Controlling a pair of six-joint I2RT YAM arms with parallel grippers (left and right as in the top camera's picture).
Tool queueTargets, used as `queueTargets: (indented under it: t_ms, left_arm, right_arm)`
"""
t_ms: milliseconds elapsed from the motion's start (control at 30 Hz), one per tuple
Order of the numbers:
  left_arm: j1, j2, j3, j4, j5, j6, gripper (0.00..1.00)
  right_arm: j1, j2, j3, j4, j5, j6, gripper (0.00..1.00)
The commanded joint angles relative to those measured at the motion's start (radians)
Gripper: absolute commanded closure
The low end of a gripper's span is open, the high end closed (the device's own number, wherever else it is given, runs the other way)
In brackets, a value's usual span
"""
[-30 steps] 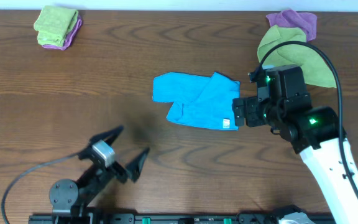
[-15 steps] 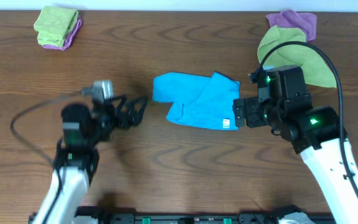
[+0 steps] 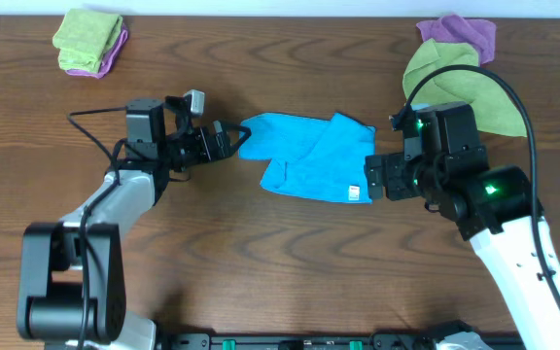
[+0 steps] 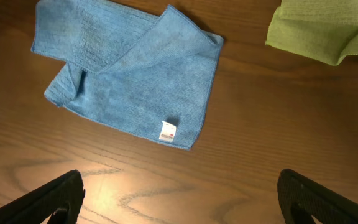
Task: Fold the cloth
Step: 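Reach the left gripper to the blue cloth's left edge, then grasp the blue cloth's left edge with the left gripper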
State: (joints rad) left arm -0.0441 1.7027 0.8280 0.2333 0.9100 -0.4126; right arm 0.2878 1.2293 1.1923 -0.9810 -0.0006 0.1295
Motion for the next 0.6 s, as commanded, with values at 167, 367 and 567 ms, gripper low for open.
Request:
queueTargets:
  t_ms: [167, 367, 567]
  left_arm:
    - [0.011, 0.139, 0.047, -0.004, 0.000, 0.092, 0.05]
    - [0.011, 0.187, 0.056, 0.000, -0.028, 0.121, 0.05]
    - [0.011, 0.234, 0.058, 0.014, -0.026, 0.128, 0.05]
  right_arm:
    - [-0.008, -0.006, 0.018, 0.004, 0.008, 0.015, 0.01]
    - [-0.008, -0.006, 0.018, 0.002, 0.008, 0.016, 0.01]
    - [-0.008, -0.006, 0.018, 0.001, 0.007, 0.032, 0.01]
